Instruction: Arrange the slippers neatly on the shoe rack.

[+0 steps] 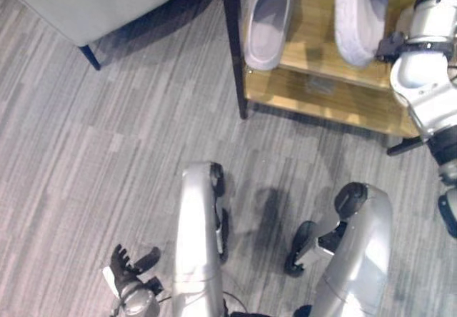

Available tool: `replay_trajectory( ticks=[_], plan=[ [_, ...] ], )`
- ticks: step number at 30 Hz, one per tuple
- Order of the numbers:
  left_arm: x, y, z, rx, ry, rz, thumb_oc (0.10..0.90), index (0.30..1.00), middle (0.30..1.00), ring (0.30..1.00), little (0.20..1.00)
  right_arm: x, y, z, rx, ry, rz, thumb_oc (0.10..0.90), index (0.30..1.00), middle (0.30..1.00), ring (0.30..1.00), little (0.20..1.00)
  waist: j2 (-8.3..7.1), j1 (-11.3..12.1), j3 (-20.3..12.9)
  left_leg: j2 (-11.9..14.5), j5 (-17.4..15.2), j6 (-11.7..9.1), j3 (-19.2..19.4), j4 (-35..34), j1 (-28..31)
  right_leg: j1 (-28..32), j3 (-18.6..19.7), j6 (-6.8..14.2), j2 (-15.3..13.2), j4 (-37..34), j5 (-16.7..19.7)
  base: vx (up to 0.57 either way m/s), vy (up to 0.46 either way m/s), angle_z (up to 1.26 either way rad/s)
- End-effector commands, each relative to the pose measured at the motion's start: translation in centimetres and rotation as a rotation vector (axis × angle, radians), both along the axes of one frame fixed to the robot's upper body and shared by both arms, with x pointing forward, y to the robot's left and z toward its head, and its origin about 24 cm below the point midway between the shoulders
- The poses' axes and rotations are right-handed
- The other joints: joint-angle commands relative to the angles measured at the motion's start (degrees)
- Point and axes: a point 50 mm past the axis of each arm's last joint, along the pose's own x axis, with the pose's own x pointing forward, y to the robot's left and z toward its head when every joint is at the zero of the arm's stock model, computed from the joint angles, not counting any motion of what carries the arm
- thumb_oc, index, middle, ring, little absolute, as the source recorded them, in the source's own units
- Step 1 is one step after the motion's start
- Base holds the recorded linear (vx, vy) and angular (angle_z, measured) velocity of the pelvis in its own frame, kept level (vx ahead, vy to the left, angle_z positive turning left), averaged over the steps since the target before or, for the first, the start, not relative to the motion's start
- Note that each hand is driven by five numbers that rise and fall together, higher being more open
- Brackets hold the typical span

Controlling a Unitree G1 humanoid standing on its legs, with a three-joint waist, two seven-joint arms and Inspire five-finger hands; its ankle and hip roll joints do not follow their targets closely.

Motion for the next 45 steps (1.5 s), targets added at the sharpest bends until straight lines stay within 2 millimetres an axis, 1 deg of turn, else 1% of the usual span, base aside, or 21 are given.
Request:
replay_trajectory(
  ticks=[1,4,6,9,10,13,14,15,16,17,18,19,21,23,27,32,36,41,42,44,45],
  plan=[
    [-1.0,2.7,1.2,0.137,0.008,-0.039,0.800,0.900,0.900,0.900,0.900,-2.9,-1.0,5.7,0.016,-0.181,0.008,0.400,0.300,0.300,0.300,0.300,0.57,3.97,-1.49,-1.11,-3.09,2.87,-9.22,-4.61,1.60,1.49,7.74,-2.86,-0.26,-5.17,0.16,0.03,0.002,-0.04],
    [-1.2,3.1,1.1,0.148,0.025,-0.053,0.800,0.900,0.900,0.900,0.900,-2.2,-2.1,5.4,-0.007,-0.120,-0.075,0.400,0.300,0.300,0.300,0.300,0.44,4.62,-1.49,-0.95,-2.64,2.67,-9.83,-5.93,1.60,1.49,6.69,-2.62,-0.12,-7.03,0.97,0.05,-0.022,-0.05],
    [-1.3,2.9,1.1,0.148,0.024,-0.067,0.800,0.900,0.900,0.900,0.900,-2.1,-2.1,5.6,-0.036,-0.105,-0.106,0.400,0.300,0.300,0.300,0.300,0.40,4.65,-1.49,-0.70,-2.45,2.57,-10.02,-6.75,1.60,1.49,6.25,-2.60,0.05,-8.08,1.35,0.06,-0.036,-0.03],
    [-1.9,2.7,1.0,0.158,0.038,-0.093,0.800,0.900,0.900,0.900,0.900,-2.7,-2.9,6.2,-0.043,-0.125,-0.147,0.400,0.300,0.300,0.300,0.300,0.61,4.60,-1.49,-0.82,-2.61,2.61,-10.30,-7.56,1.60,1.49,5.99,-2.59,0.35,-8.87,1.20,0.07,-0.076,-0.02],
    [-2.5,2.8,1.0,0.179,0.056,-0.119,0.800,0.900,0.900,0.900,0.900,-3.2,-3.3,6.9,-0.039,-0.155,-0.165,0.400,0.300,0.300,0.300,0.300,0.68,4.19,-1.49,-0.66,-2.53,2.54,-10.14,-8.62,1.60,1.49,6.12,-2.59,0.29,-9.18,0.90,0.03,-0.071,-0.03],
    [-2.9,3.0,0.9,0.186,0.068,-0.117,0.800,0.900,0.900,0.900,0.900,-3.3,-3.3,7.3,-0.056,-0.152,-0.180,0.400,0.300,0.300,0.300,0.300,0.99,4.04,-1.49,-0.62,-2.57,2.59,-10.24,-8.80,1.60,1.49,6.03,-2.77,-0.02,-9.02,0.64,0.02,-0.029,0.00],
    [-1.5,3.9,1.5,0.218,0.064,-0.108,0.800,0.900,0.900,0.900,0.900,-2.8,-1.6,7.0,-0.092,-0.151,-0.126,0.400,0.300,0.300,0.300,0.300,0.54,3.40,-1.49,-0.23,-2.54,2.44,-10.28,-8.96,1.60,1.49,6.04,-2.75,0.03,-9.15,0.66,0.04,0.006,0.00],
    [-0.4,4.9,2.5,0.266,0.052,-0.149,0.800,0.900,0.900,0.900,0.900,-2.8,-2.0,7.4,-0.066,-0.145,-0.153,0.400,0.300,0.300,0.300,0.300,0.74,3.15,-1.49,-0.28,-2.68,2.43,-10.42,-8.67,1.60,1.49,6.26,-2.88,0.01,-8.92,0.23,0.03,0.008,-0.01],
    [-0.4,4.9,2.4,0.266,0.052,-0.149,0.800,0.900,0.900,0.900,0.900,-2.8,-1.9,7.4,-0.066,-0.145,-0.152,0.400,0.300,0.300,0.300,0.300,0.78,3.13,-1.49,-0.28,-2.71,2.42,-10.43,-8.66,1.60,1.49,6.25,-2.88,0.00,-8.91,0.21,0.03,-0.027,0.00],
    [-1.7,5.5,1.9,0.252,0.095,-0.119,0.800,0.900,0.900,0.900,0.900,-2.9,-2.0,8.2,-0.081,-0.132,-0.166,0.400,0.300,0.300,0.300,0.300,0.71,3.24,-1.49,-0.12,-2.82,2.39,-10.47,-8.68,1.60,1.49,6.24,-2.99,-0.13,-8.69,0.05,0.00,0.000,0.00],
    [-1.7,5.5,1.9,0.249,0.094,-0.119,0.800,0.900,0.900,0.900,0.900,-2.9,-2.0,8.2,-0.082,-0.132,-0.166,0.400,0.300,0.300,0.300,0.300,0.79,3.20,-1.49,-0.11,-2.82,2.39,-10.46,-8.69,1.60,1.49,6.24,-2.99,-0.13,-8.70,0.03,0.03,-0.036,0.00],
    [-2.4,5.4,1.5,0.230,0.118,-0.120,0.800,0.900,0.900,0.900,0.900,-2.7,-2.7,8.3,-0.063,-0.098,-0.188,0.800,0.900,0.900,0.900,0.900,0.84,3.30,-1.49,0.06,-2.66,2.25,-10.49,-8.99,1.60,1.49,6.17,-3.18,-0.24,-8.64,-0.08,0.00,0.000,0.00],
    [-2.6,5.5,1.4,0.224,0.125,-0.119,0.800,0.900,0.900,0.900,0.900,-2.5,-2.9,8.4,-0.047,-0.071,-0.187,0.800,0.900,0.900,0.900,0.900,0.87,3.28,-1.49,0.12,-2.60,2.18,-10.56,-9.14,1.60,1.49,6.16,-3.27,-0.24,-8.67,-0.14,0.00,0.000,0.00],
    [-2.8,5.3,1.2,0.194,0.125,-0.138,0.800,0.900,0.900,0.900,0.900,-1.8,-3.3,8.4,-0.064,0.006,-0.264,0.800,0.900,0.900,0.900,0.900,0.99,3.40,-1.49,0.23,-2.40,2.06,-10.67,-9.66,1.60,1.49,5.85,-3.42,-0.42,-8.99,-0.29,0.00,0.000,0.00],
    [-3.0,5.4,1.3,0.174,0.109,-0.134,0.800,0.900,0.900,0.900,0.900,-1.4,-3.1,8.7,-0.119,0.065,-0.352,0.800,0.900,0.900,0.900,0.900,1.01,3.29,-1.49,0.39,-2.39,2.01,-10.67,-10.01,1.60,1.49,5.79,-3.47,-0.50,-9.34,0.00,-0.03,0.012,0.00],
    [-1.7,5.3,1.7,0.170,0.096,-0.176,0.800,0.900,0.900,0.900,0.900,-0.1,-3.2,7.6,-0.126,0.182,-0.432,0.800,0.900,0.900,0.900,0.900,1.51,3.10,-1.49,0.42,-2.43,1.83,-10.99,-9.48,1.60,1.49,5.84,-3.50,-0.34,-9.20,0.12,-0.03,0.021,-0.01],
    [-2.6,5.7,1.3,0.146,0.115,-0.124,0.800,0.900,0.900,0.900,0.900,-0.2,-4.1,7.1,-0.071,0.176,-0.429,0.800,0.900,0.900,0.900,0.900,1.58,3.02,-1.49,0.05,-2.23,1.77,-11.02,-9.47,1.60,1.49,5.87,-3.47,-0.31,-8.99,0.16,-0.01,0.009,0.00],
    [-3.5,5.9,0.9,0.138,0.145,-0.097,0.800,0.900,0.900,0.900,0.900,-0.1,-3.6,7.0,-0.074,0.160,-0.398,0.800,0.900,0.900,0.900,0.900,1.44,2.94,-1.49,-0.01,-2.24,1.74,-11.08,-9.22,1.60,1.49,6.24,-3.53,-0.27,-8.47,-0.03,-0.01,0.001,0.00],
    [-4.1,5.9,0.5,0.127,0.185,-0.111,0.800,0.900,0.900,0.900,0.900,0.1,-3.0,7.3,-0.113,0.189,-0.389,0.800,0.900,0.900,0.900,0.900,0.81,2.86,-1.49,0.08,-2.34,1.57,-11.21,-8.62,1.60,1.49,6.55,-3.69,0.05,-7.77,-0.24,-0.09,0.031,-0.03],
    [-4.3,6.1,0.3,0.102,0.208,-0.125,0.800,0.900,0.900,0.900,0.900,0.5,-3.1,7.1,-0.162,0.298,-0.439,0.800,0.900,0.900,0.900,0.900,0.85,2.74,-1.49,-0.14,-2.56,1.39,-11.58,-7.71,1.60,1.49,6.79,-3.75,0.18,-7.02,-0.45,-0.09,0.043,-0.05],
    [-4.2,6.3,0.3,0.085,0.216,-0.135,0.800,0.900,0.900,0.900,0.900,0.7,-2.6,7.2,-0.248,0.339,-0.477,0.800,0.900,0.900,0.900,0.900,0.76,2.50,-1.49,-0.11,-2.73,1.30,-11.82,-7.44,1.60,1.49,6.85,-3.79,0.20,-7.00,-0.57,-0.06,0.030,-0.05]
  ],
)
